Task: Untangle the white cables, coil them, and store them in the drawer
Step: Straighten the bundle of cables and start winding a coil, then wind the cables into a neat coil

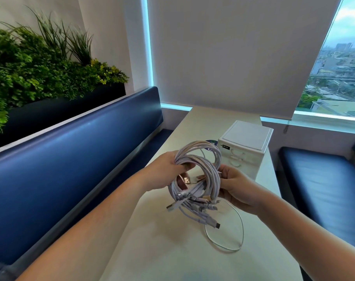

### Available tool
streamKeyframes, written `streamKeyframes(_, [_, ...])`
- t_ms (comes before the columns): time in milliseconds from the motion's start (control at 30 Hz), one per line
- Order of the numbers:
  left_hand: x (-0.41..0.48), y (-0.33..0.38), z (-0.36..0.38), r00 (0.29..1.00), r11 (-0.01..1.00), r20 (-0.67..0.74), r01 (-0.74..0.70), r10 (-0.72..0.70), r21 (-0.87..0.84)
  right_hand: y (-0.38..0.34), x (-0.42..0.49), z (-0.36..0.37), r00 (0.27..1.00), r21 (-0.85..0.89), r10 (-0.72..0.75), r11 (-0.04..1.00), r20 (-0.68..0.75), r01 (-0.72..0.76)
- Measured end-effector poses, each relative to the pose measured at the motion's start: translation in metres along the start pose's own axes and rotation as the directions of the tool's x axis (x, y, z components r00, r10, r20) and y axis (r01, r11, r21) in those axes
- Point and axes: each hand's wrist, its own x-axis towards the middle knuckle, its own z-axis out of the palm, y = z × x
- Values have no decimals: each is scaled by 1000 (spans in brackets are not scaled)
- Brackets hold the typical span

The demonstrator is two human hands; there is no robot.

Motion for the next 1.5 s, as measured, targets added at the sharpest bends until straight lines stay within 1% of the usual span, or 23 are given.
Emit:
streamKeyframes(133, [0, -4, 0, 1000, 999, 7, 21, -21, 28, -1, 1, -2, 998, -171, 19, 985, 63, -8])
streamKeyframes(200, [-1, -6, -1, 1000, 999, 1, 19, -19, 39, -2, 1, -6, 997, -213, 20, 977, 70, -4])
streamKeyframes(267, [0, -7, -3, 1000, 1000, -19, 20, -20, 21, -4, 0, -12, 996, -158, 13, 987, 91, 1])
streamKeyframes(367, [0, -8, -5, 998, 999, -51, 32, -32, -14, -3, -1, -18, 994, 56, 40, 997, 106, -46])
streamKeyframes(400, [0, -8, -5, 998, 999, -50, 33, -34, -15, -3, -1, -18, 994, 78, 49, 995, 97, -57])
streamKeyframes(467, [1, -6, -3, 999, 999, -43, 31, -32, -23, -2, 1, -16, 998, -5, 45, 999, 41, -45])
streamKeyframes(533, [2, -5, -1, 999, 999, -43, 21, -22, -28, -1, 4, -12, 1000, -104, 14, 994, -19, -16])
streamKeyframes(567, [2, -4, 1, 999, 1000, -42, 11, -11, -11, 0, 5, -11, 999, -124, -5, 992, -51, -1])
streamKeyframes(633, [2, -2, 3, 999, 1000, -37, -11, 12, 26, 3, 7, -10, 994, -107, -25, 994, -104, 14])
streamKeyframes(700, [2, -3, 4, 998, 999, -60, -25, 28, 37, 3, 8, -9, 991, -28, -15, 1000, -129, 12])
streamKeyframes(767, [2, -5, 3, 996, 998, -86, -25, 29, 52, 3, 7, -7, 991, 36, 4, 999, -130, 1])
streamKeyframes(933, [1, -8, 0, 994, 998, -108, 4, 3, 63, -9, 2, -7, 994, 90, 101, 991, -46, -96])
streamKeyframes(1000, [0, -8, 0, 994, 998, -112, 14, -6, 65, -11, 0, -7, 994, 40, 113, 993, -12, -112])
streamKeyframes(1067, [1, -7, 1, 994, 998, -108, 19, -12, 64, -12, -1, -4, 996, -20, 89, 996, 1, -89])
streamKeyframes(1200, [2, -8, 6, 990, 998, -136, 37, -31, 46, -7, 0, -1, 998, -22, 30, 999, -53, -32])
streamKeyframes(1267, [3, -7, 7, 991, 998, -133, 38, -31, 45, -7, 1, -1, 994, -21, 23, 999, -108, -26])
streamKeyframes(1333, [3, -5, 6, 992, 999, -127, 29, -24, 35, -8, 2, -2, 994, 48, 46, 998, -103, -41])
streamKeyframes(1433, [2, -2, 4, 993, 999, -113, 19, -22, -30, -7, 0, -4, 995, 249, 101, 964, -6, -97])
streamKeyframes(1500, [1, -1, 5, 995, 998, -103, 6, -12, -63, -3, -3, -6, 994, 317, 113, 942, 14, -112])
